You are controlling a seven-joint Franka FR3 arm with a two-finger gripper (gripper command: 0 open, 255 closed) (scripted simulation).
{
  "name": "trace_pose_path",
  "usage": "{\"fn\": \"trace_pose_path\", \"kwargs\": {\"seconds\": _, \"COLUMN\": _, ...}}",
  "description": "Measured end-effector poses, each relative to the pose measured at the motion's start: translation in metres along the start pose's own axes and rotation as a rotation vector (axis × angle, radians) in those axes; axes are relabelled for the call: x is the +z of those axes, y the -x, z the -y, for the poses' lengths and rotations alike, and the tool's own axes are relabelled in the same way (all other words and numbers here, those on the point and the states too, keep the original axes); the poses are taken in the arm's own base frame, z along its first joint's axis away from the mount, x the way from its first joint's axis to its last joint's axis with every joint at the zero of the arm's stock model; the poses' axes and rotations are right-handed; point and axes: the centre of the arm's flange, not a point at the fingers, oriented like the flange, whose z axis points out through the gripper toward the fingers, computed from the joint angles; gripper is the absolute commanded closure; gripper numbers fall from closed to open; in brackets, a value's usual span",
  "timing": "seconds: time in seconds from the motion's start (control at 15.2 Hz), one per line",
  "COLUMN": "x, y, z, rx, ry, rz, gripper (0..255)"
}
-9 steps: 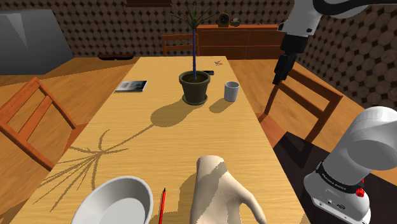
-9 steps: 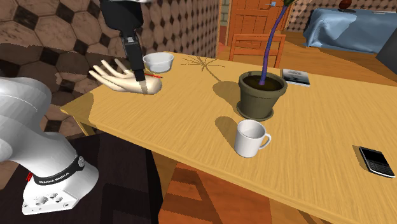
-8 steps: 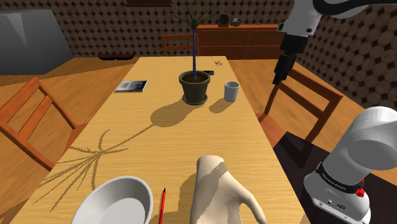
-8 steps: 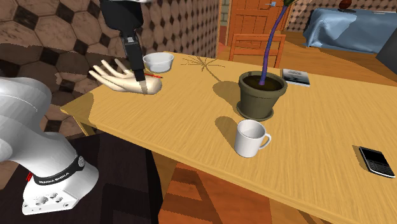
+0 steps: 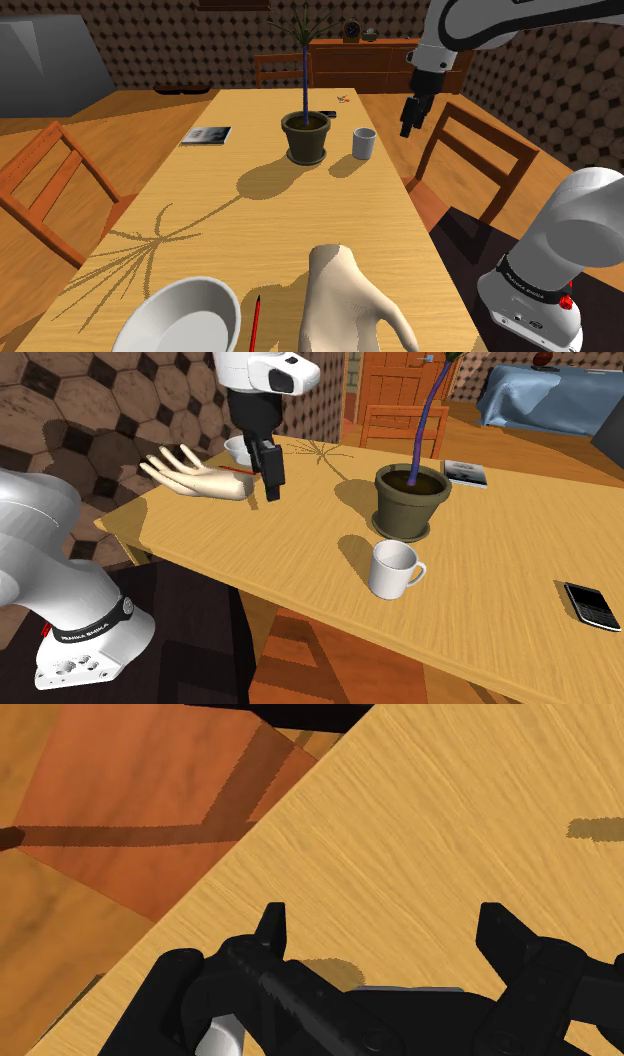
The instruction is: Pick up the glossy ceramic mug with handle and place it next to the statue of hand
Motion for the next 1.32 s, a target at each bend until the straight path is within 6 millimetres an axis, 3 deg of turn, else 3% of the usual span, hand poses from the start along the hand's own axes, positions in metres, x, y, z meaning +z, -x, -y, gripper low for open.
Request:
{"fn": "trace_pose_path", "kwargs": {"seconds": 0.59, "x": 0.06, "y": -0.091, "z": -0.043, "rx": -0.013, "ry": 0.072, "rz": -0.01, "gripper": 0}}
{"fn": "trace_pose_path", "kwargs": {"seconds": 0.79, "x": 0.074, "y": -0.121, "z": -0.05, "rx": -0.017, "ry": 0.095, "rz": -0.013, "gripper": 0}}
{"fn": "trace_pose_path", "kwargs": {"seconds": 0.92, "x": 0.085, "y": -0.142, "z": -0.067, "rx": -0.019, "ry": 0.112, "rz": -0.015, "gripper": 0}}
{"fn": "trace_pose_path", "kwargs": {"seconds": 1.32, "x": 0.116, "y": -0.2, "z": -0.092, "rx": -0.027, "ry": 0.154, "rz": -0.02, "gripper": 0}}
